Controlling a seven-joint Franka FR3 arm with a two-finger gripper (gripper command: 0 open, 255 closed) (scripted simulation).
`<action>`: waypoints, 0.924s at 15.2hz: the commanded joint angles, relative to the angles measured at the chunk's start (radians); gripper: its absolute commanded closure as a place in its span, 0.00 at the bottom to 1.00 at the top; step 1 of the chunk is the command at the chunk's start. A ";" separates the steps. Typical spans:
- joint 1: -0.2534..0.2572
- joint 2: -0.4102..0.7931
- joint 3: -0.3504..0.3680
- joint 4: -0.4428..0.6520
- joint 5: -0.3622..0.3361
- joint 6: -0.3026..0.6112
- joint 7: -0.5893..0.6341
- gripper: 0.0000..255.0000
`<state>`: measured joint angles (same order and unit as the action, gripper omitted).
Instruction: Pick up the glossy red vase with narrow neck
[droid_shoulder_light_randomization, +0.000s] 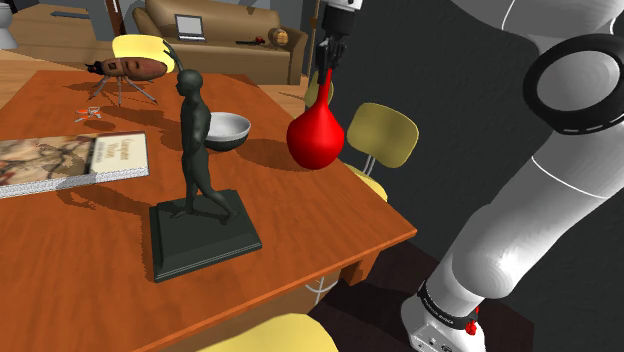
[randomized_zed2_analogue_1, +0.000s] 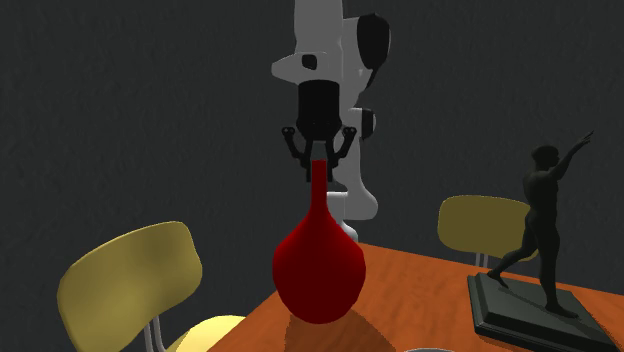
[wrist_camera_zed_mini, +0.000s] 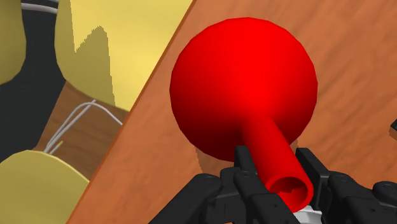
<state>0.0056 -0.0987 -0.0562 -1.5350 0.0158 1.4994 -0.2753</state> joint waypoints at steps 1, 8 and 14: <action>0.000 0.010 0.000 0.034 0.001 -0.023 0.000 1.00; -0.001 0.068 -0.002 0.205 0.004 -0.137 0.000 1.00; -0.004 0.139 -0.005 0.388 0.010 -0.249 -0.001 1.00</action>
<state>0.0019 0.0279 -0.0606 -1.1837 0.0247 1.2732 -0.2772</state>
